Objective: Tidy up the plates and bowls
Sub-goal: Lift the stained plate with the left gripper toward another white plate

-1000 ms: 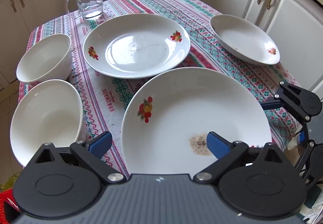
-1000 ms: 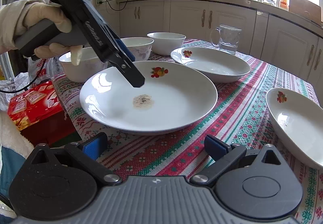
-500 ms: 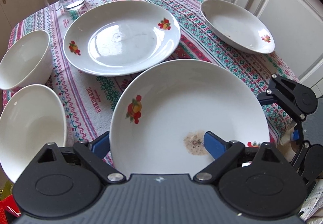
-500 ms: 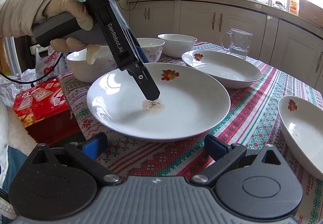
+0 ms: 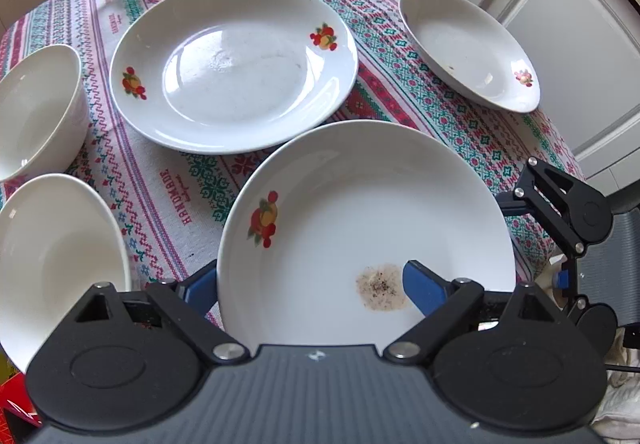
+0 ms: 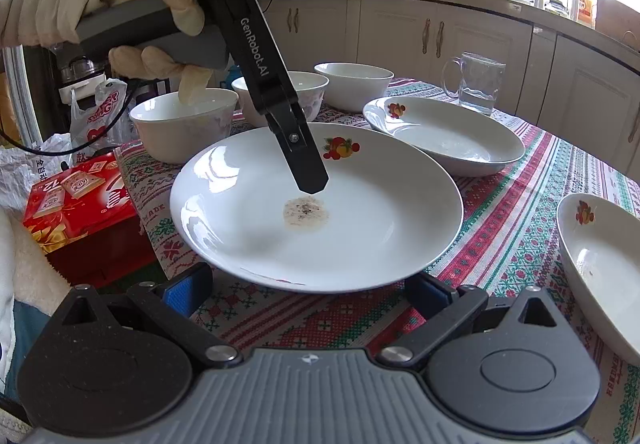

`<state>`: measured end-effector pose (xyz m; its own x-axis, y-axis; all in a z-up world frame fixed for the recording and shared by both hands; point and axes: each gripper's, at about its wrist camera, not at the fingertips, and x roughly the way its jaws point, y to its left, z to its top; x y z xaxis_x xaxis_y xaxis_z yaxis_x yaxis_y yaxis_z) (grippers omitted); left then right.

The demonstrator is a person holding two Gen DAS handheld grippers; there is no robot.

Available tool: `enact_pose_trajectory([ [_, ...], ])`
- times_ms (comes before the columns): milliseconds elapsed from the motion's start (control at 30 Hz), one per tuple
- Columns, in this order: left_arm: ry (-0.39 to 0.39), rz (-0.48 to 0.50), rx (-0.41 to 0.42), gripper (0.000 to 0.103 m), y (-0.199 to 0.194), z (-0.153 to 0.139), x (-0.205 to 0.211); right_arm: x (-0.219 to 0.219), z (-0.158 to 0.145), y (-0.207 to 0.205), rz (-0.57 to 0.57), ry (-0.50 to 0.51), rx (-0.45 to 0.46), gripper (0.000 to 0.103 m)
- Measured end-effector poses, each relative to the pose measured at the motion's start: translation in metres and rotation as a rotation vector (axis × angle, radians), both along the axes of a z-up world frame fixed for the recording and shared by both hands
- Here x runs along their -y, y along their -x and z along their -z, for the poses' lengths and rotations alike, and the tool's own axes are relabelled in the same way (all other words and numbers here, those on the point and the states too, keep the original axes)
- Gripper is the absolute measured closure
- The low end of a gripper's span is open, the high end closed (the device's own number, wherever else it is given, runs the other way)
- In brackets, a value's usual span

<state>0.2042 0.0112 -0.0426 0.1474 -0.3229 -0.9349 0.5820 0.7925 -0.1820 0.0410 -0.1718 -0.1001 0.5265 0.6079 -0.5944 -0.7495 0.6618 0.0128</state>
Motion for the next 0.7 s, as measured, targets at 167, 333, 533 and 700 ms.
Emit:
enact_pose_trajectory([
  [167, -0.037, 0.011, -0.014, 0.010, -0.002, 0.000, 0.007, -0.002, -0.003, -0.003, 0.025, 0.017, -0.001, 0.000],
  [333, -0.035, 0.020, -0.034, 0.010, -0.004, 0.001, 0.007, -0.002, -0.003, -0.004, 0.020, 0.032, -0.005, 0.000],
  [533, -0.037, 0.027, -0.069, 0.009, -0.010, 0.002, 0.008, -0.003, -0.004, -0.005, 0.021, 0.042, -0.016, 0.000],
  [700, -0.052, 0.028, -0.066, 0.009, -0.009, 0.004, 0.011, -0.007, -0.004, -0.005, 0.045, 0.040, -0.046, 0.000],
])
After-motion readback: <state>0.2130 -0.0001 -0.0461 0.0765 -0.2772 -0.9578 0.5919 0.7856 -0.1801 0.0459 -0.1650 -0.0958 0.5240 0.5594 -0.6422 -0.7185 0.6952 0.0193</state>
